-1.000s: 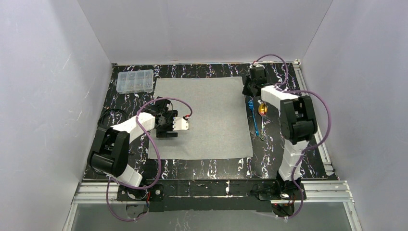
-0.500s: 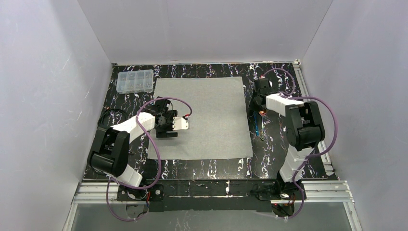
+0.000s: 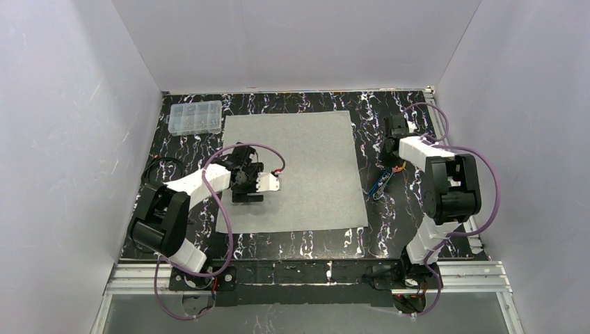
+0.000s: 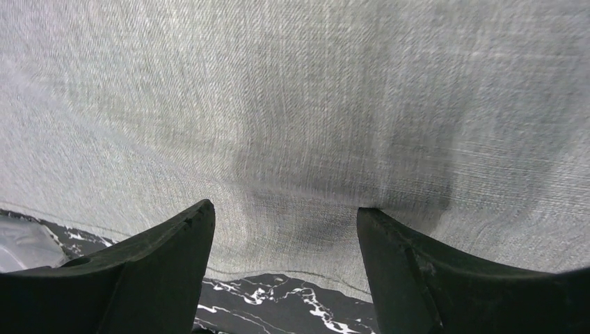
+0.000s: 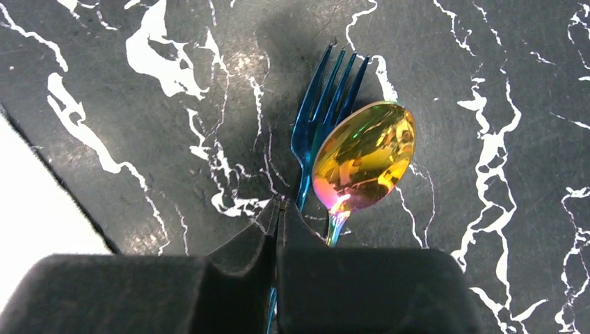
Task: Fold the napkin into a case and place the utensils inside
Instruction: Pick up the flattened napkin from the center of the board.
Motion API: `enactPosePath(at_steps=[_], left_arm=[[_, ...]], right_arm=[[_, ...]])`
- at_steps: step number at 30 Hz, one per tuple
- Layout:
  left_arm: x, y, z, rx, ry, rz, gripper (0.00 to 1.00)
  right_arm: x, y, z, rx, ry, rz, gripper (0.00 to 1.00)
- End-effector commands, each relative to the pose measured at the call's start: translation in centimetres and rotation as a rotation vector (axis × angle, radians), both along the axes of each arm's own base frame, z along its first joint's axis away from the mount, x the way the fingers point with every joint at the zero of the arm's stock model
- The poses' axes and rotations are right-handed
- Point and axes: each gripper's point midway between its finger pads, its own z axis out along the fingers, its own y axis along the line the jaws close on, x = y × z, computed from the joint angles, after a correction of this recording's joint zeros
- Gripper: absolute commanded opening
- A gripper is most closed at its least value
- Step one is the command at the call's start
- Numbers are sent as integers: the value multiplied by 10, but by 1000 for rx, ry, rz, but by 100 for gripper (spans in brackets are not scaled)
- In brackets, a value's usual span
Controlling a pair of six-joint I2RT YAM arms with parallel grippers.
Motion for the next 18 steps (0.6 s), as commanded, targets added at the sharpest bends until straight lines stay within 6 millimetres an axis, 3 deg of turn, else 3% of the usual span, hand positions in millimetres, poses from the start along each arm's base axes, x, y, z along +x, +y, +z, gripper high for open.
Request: enactPosePath(at_steps=[1,4,8,11,14,18], left_arm=[[-28,-20,-2,-48,105,-5,73],[-37,-29,2,-72,130,4,73],[-24,-27,24,-87,99,63,77],[-5,-16,44,-71,34,103,81],[9,0,60,-30,2,155,84],[-11,17,62,6,57,184,87]], right_arm=[[10,18,42,-61,-77,77,14],[6,57,56,-62,-82,182,33],[-22,97,57,-17,-62,274,54],[-51,120,50,55,-38,326,57],[-79,130,36,80,11,361,56],[-104,122,25,77,80,366,52]])
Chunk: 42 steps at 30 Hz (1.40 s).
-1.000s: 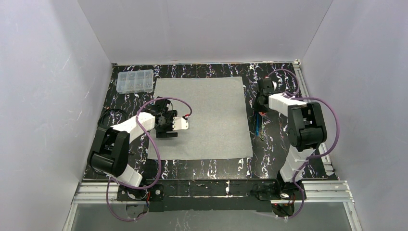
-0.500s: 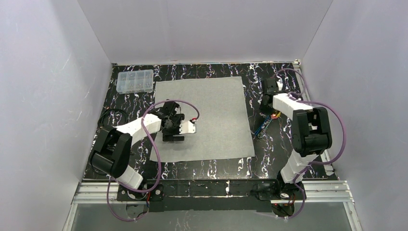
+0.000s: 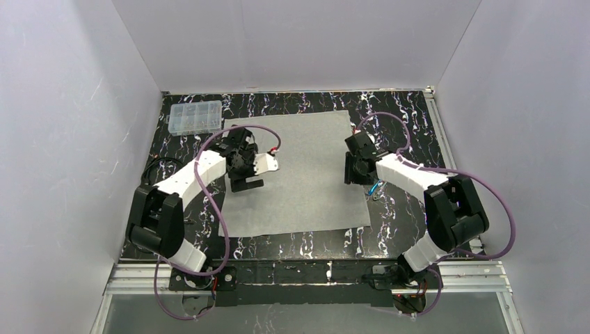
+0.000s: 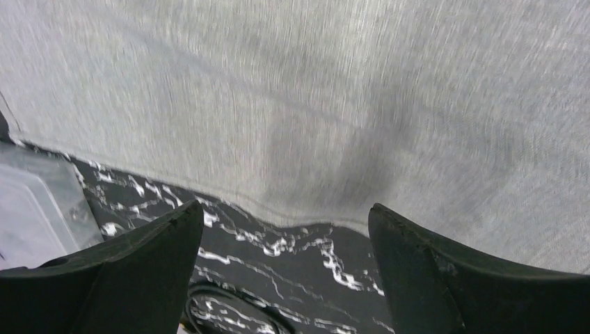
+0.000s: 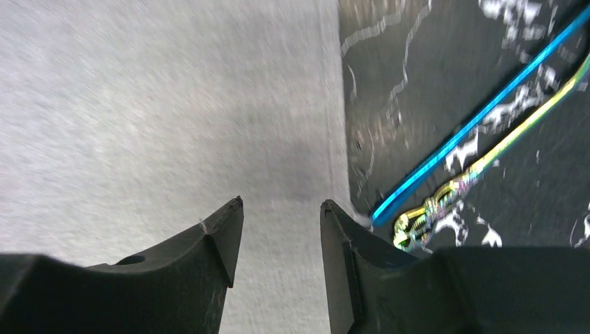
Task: Fold the napkin into a case and place the utensils inside
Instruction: Pick up the flattened napkin from the center of the board.
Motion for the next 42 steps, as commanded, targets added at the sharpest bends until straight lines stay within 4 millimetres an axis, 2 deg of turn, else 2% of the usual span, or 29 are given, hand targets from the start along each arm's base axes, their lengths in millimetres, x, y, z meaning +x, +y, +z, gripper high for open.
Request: enactPosePath(at_steps=[1,3,5,9,12,14,20,24,30,32,36,39,42], left_arm=[[-36,24,12,41,66,34,87],[-62,24,10,6,113,1,88],[-91,24,9,-33,167,-37,88],[-146,29,1,-73,257,-118,86],[-173,41,-14,-45,275,-160,80],[-182,48,-22,-20,282,-179,77],[-189,58,-33,23,314,-174,73],[-190,64,-39,53,322,-163,73],[-193,68,-48,61,347,-143,72],[-192,71,-52,66,349,-135,69],[-188,70,-53,53,349,-136,55],[-186,67,-51,39,352,-134,46],[-182,64,-48,26,349,-131,41]], right_arm=[[-31,-8,-4,8,84,-8,52],[-41,-7,5,7,96,16,56],[-52,-8,13,-9,110,41,64],[-83,-14,10,-12,217,27,70],[-105,-24,6,-23,271,-14,71],[-115,-29,3,-28,289,-26,71],[-145,-33,-21,-6,387,-66,69],[-151,-34,-26,1,400,-71,68],[-162,-34,-34,31,415,-90,60],[-162,-35,-37,36,396,-102,55],[-154,-37,-39,29,361,-114,43],[-146,-35,-38,35,334,-116,38],[-143,-35,-37,36,329,-108,37]])
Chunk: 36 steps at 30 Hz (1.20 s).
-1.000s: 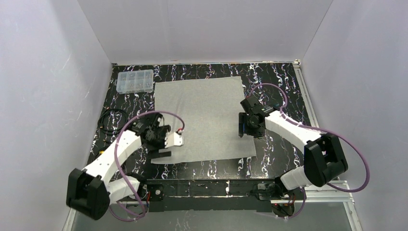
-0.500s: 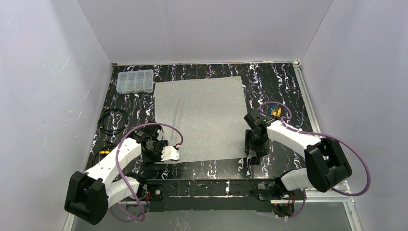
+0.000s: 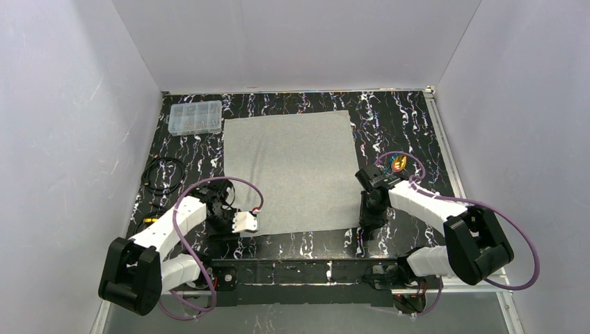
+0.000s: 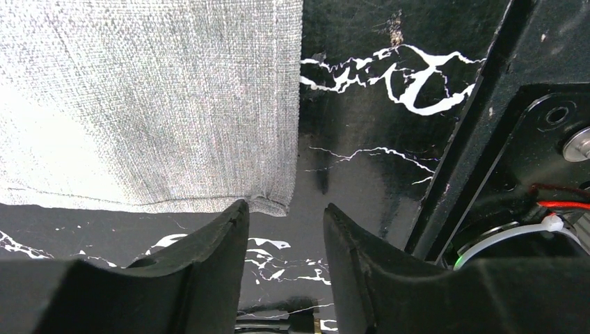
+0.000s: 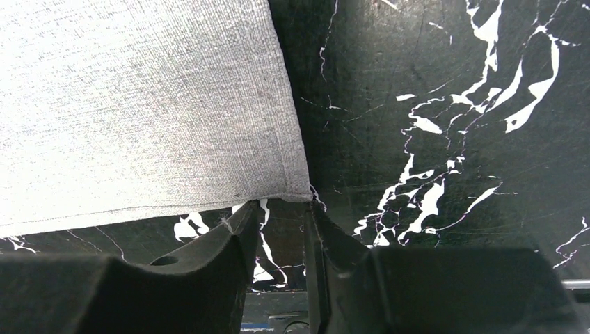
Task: Fold the napkin into a case and place the utensils inside
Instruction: Pick up the flattened napkin from the center of the board.
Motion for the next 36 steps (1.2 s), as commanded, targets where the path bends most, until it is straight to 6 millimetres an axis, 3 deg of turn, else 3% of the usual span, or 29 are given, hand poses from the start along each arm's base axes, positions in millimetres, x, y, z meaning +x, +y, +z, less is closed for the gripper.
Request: enactPosePath(at_steps=[1,5,13,18,25,31,36], left_arm=[[3,-7,7,-33,4,-2,39],[7,-9,9,-41,-1,-1,31],[16,-12,15,-50,-25,8,0],[19,-14,17,-51,-25,15,0],[21,-15,19,-56,-26,15,0],[19,-12,25,-45,-22,15,0],[4,-16,36,-74,45,21,27]], right_arm=[[16,4,6,12,-63,-7,38],[18,1,10,13,-79,-13,55],[22,-6,14,33,-115,-46,56],[22,10,16,138,-98,-10,51],[16,8,31,152,-114,17,60],[13,5,23,133,-84,-15,65],[17,-1,17,91,-84,-40,64]])
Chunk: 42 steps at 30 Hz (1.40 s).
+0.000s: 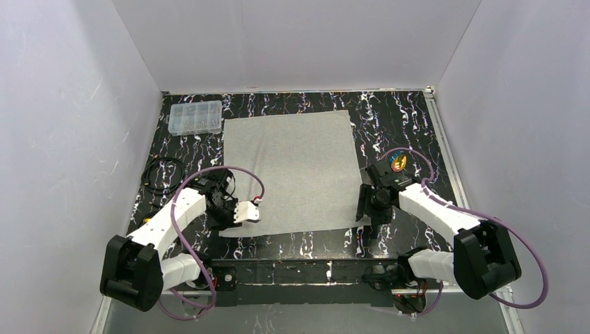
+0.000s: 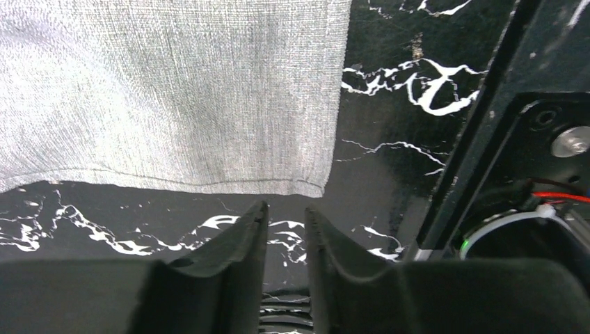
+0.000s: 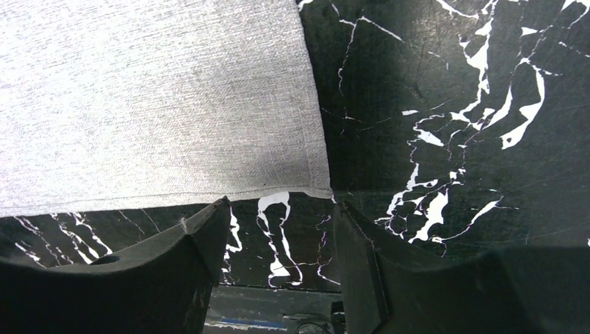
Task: Fold the napkin into a case and place the utensils inside
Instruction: Pick up the flattened napkin from the center of the board.
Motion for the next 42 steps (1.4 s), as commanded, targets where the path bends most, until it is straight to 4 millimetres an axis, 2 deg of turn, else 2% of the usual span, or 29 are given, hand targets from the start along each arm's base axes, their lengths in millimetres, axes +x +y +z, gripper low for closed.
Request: enactPosePath(at_steps=[1,7,12,15,19,21,24,26,28,31,36,39,42], left_arm=[[-22,-6,14,-49,90,-5,31],[-37,-4,1,-53,147,-53,44],[-21,4,-20,6,97,-60,46],[-20,8,-29,27,98,-89,46],[-26,11,-39,42,131,-115,44],[-23,12,-45,57,118,-116,40],[-14,13,-48,71,82,-110,24],[-5,10,-45,65,56,-84,10],[3,6,-38,52,33,-63,0],[10,-4,-21,7,9,-43,0],[18,-24,24,-89,10,-17,0],[10,-26,42,-116,16,-28,0],[-9,-23,45,-127,42,-44,0]], right_arm=[[3,-6,-4,-35,-4,-34,64],[6,-4,-13,-33,2,-49,61],[8,-3,-15,-29,-2,-60,57],[9,-3,-16,-33,-5,-63,53],[9,-3,-20,-34,-5,-67,46],[10,-2,-21,-28,-6,-69,38],[11,0,-21,-19,-6,-70,20],[13,1,-17,-16,-13,-67,10],[15,0,-10,-17,-28,-62,2],[16,-2,0,-29,-42,-50,1],[15,-3,19,-28,-51,-36,1],[12,-6,37,-36,-51,-13,1],[9,-9,55,-51,-45,24,1]])
